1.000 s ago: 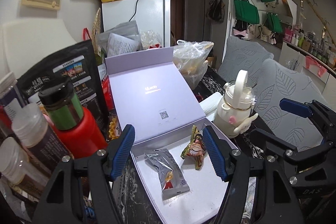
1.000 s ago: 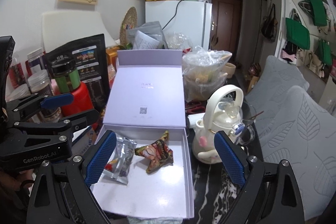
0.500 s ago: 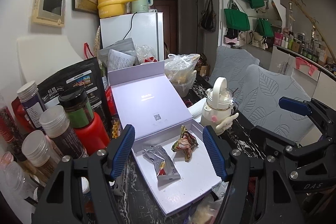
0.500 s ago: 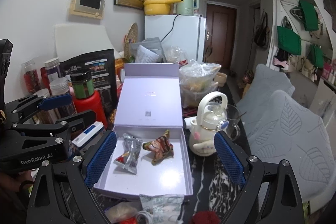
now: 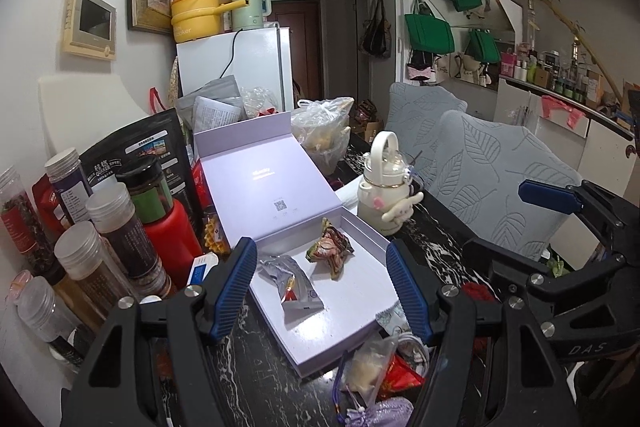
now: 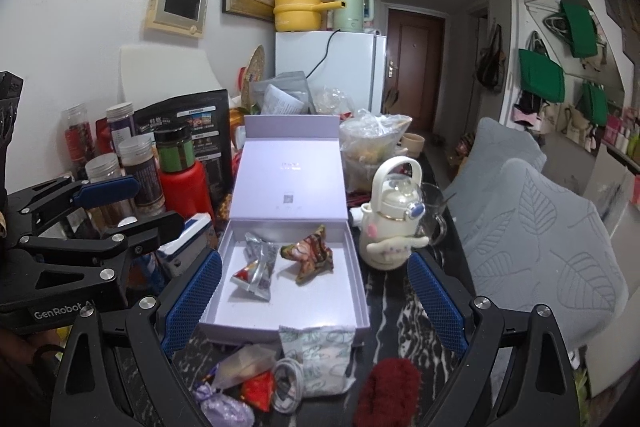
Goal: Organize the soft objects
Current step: 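Withdraw both tools from the box back toward the lilac pouch and scrunchie, then grasp the lilac drawstring pouch with the left tool while the right tool grasps the red scrunchie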
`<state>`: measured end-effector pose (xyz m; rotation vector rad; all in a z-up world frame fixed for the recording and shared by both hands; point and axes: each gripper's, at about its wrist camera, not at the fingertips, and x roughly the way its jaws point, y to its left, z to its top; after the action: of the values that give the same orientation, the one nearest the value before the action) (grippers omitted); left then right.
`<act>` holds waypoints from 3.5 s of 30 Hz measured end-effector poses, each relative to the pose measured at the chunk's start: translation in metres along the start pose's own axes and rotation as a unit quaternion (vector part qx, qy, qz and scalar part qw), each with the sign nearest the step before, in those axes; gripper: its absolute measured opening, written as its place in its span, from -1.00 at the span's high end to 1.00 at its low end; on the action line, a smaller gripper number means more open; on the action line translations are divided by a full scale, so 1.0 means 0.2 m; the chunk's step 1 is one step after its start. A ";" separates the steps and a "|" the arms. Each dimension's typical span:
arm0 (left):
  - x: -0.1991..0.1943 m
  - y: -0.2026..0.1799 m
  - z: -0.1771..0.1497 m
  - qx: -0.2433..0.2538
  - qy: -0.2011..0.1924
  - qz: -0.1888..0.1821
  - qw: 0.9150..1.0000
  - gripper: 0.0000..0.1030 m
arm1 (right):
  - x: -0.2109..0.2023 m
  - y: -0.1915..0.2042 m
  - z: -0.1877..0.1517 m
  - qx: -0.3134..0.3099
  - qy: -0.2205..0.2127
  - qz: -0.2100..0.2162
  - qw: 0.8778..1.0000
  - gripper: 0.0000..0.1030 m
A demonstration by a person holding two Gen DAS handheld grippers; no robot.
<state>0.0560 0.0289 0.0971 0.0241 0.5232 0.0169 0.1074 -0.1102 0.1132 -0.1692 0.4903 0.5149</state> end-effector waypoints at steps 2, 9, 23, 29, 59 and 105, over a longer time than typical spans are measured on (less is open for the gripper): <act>-0.02 -0.02 -0.02 0.004 0.004 -0.003 1.000 -0.29 | -0.03 0.00 -0.03 0.001 0.001 -0.002 1.000 -0.85; -0.05 -0.07 -0.10 0.019 0.015 -0.018 1.000 -0.29 | -0.10 0.00 -0.15 0.013 0.011 -0.007 1.000 -0.85; -0.05 -0.15 -0.32 0.037 0.054 -0.049 0.997 -0.29 | -0.15 -0.01 -0.40 0.044 0.046 -0.010 0.998 -0.85; -0.03 -0.18 -0.42 0.038 0.074 -0.066 0.994 -0.29 | -0.16 -0.01 -0.52 0.056 0.057 -0.006 0.997 -0.85; 0.23 -0.17 -0.89 0.024 0.160 -0.142 0.976 -0.29 | -0.03 0.07 -1.03 0.088 0.128 0.040 0.987 -0.85; 0.45 -0.27 -0.96 0.041 0.197 -0.121 0.972 -0.38 | 0.08 -0.21 -1.09 0.151 0.155 -0.016 0.976 -0.88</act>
<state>0.0378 -0.0186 -0.1149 0.0390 0.9222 -0.2426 0.0530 -0.1998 -0.0838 0.0371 0.8627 0.3771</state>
